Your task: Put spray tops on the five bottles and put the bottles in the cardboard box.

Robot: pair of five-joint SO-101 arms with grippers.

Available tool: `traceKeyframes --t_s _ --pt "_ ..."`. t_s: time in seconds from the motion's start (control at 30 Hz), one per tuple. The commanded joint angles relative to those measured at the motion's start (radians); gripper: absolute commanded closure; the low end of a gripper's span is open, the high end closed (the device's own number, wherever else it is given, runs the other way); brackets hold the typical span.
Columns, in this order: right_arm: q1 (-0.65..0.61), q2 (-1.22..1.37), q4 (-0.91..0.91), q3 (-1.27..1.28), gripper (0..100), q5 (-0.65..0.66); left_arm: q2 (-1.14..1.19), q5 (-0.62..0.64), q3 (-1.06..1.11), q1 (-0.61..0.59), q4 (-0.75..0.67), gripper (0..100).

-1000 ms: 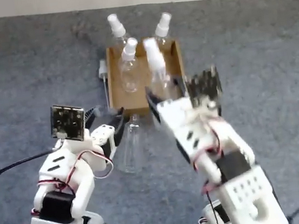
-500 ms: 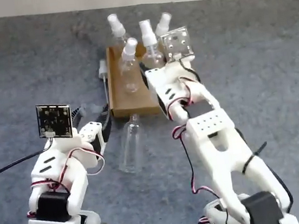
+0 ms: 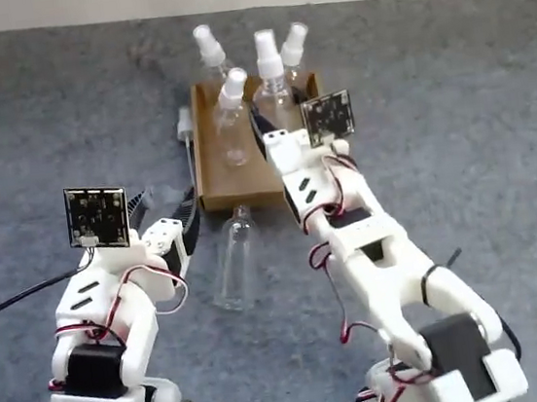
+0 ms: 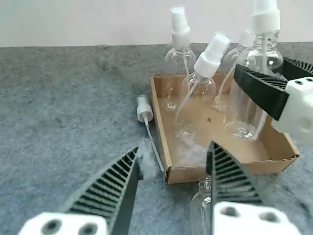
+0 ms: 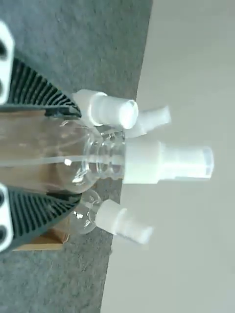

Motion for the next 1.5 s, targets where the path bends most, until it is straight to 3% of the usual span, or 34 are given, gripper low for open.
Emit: traceKeyframes --t_s 0.0,0.27,0.47,0.77,0.93,1.27,1.33,1.47 --pt "0.013 0.025 -0.108 -0.012 99.5 -0.003 -0.004 -0.006 -0.004 -0.005 -0.005 83" --pt "0.013 0.084 -0.130 -0.012 98.3 -0.003 0.002 -0.002 -0.004 -0.004 -0.005 83" --pt "0.013 0.091 -0.130 -0.013 85.4 -0.003 0.004 0.000 -0.004 -0.004 -0.005 83" --pt "0.008 0.091 -0.130 -0.013 84.2 -0.003 0.004 0.000 -0.004 -0.004 -0.005 83" --pt "0.005 0.091 -0.130 -0.012 76.7 -0.005 0.004 0.000 -0.004 -0.004 -0.005 83" --pt "0.007 0.091 -0.120 -0.012 76.4 -0.003 0.004 0.000 -0.004 -0.004 -0.005 83" --pt "0.007 0.088 -0.051 -0.028 76.7 -0.005 0.004 0.000 -0.004 -0.004 -0.005 83" --pt "0.010 0.111 0.354 -0.271 85.9 -0.012 0.004 0.000 -0.004 -0.004 -0.005 83"
